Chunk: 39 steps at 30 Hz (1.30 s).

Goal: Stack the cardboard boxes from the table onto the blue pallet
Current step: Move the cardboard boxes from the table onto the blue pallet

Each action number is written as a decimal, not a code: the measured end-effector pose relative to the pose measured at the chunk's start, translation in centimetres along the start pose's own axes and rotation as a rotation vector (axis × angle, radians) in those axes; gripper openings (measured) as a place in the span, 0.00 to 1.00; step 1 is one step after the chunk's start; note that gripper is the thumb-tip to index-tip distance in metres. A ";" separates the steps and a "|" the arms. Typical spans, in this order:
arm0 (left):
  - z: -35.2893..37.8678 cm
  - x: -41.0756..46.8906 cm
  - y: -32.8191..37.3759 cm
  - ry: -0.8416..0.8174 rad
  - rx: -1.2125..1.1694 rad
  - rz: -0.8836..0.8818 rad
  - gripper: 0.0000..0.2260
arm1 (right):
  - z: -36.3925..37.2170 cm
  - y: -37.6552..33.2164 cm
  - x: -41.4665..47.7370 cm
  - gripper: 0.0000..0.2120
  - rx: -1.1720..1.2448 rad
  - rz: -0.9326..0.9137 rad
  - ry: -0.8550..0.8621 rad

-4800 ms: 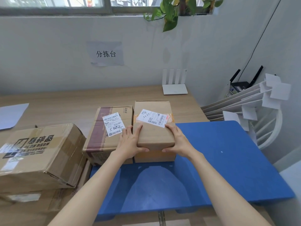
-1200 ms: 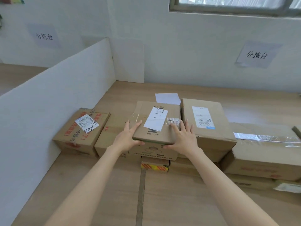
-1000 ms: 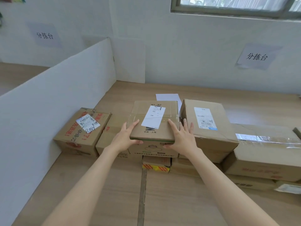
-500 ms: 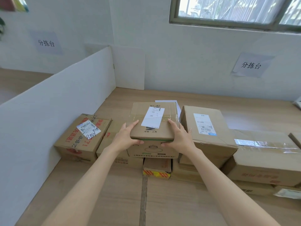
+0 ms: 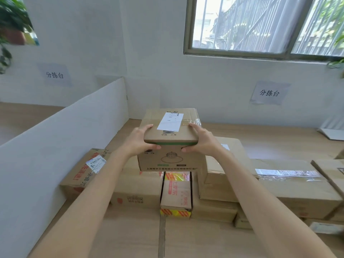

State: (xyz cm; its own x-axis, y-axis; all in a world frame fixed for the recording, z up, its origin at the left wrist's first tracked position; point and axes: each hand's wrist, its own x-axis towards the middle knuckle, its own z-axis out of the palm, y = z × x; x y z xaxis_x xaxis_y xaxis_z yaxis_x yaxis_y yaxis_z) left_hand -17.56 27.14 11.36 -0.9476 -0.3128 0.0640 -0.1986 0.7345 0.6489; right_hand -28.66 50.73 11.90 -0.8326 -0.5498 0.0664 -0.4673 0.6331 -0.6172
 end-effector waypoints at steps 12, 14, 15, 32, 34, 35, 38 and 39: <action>5.7 3.0 14.5 -0.103 0.051 0.211 0.43 | -12.0 7.5 -6.8 0.50 0.017 0.126 0.187; 8.4 3.3 18.3 -0.136 0.038 0.258 0.43 | -14.9 10.2 -9.0 0.50 -0.012 0.159 0.232; 9.9 3.4 20.4 -0.150 0.028 0.277 0.43 | -16.5 11.6 -10.2 0.50 -0.026 0.179 0.255; 40.4 -3.6 58.5 -0.372 -0.114 0.586 0.41 | -44.2 39.3 -38.0 0.50 -0.149 0.457 0.500; 43.6 -5.0 62.1 -0.400 -0.117 0.616 0.41 | -46.3 42.2 -41.1 0.51 -0.134 0.507 0.519; 45.0 -5.6 63.8 -0.418 -0.116 0.633 0.41 | -47.3 43.5 -42.5 0.52 -0.121 0.529 0.526; 48.9 -7.1 68.9 -0.466 -0.093 0.689 0.41 | -50.0 47.0 -46.5 0.53 -0.115 0.588 0.550; 50.1 -7.6 70.5 -0.480 -0.087 0.714 0.40 | -50.8 48.2 -47.7 0.53 -0.118 0.605 0.565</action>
State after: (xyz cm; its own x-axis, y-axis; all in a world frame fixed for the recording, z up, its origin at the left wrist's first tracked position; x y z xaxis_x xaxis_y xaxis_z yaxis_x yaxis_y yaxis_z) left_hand -36.91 111.50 18.66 -0.8453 0.5086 0.1637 0.4856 0.6035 0.6325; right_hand -26.56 135.18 18.83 -0.9588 0.2396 0.1530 0.1064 0.8015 -0.5884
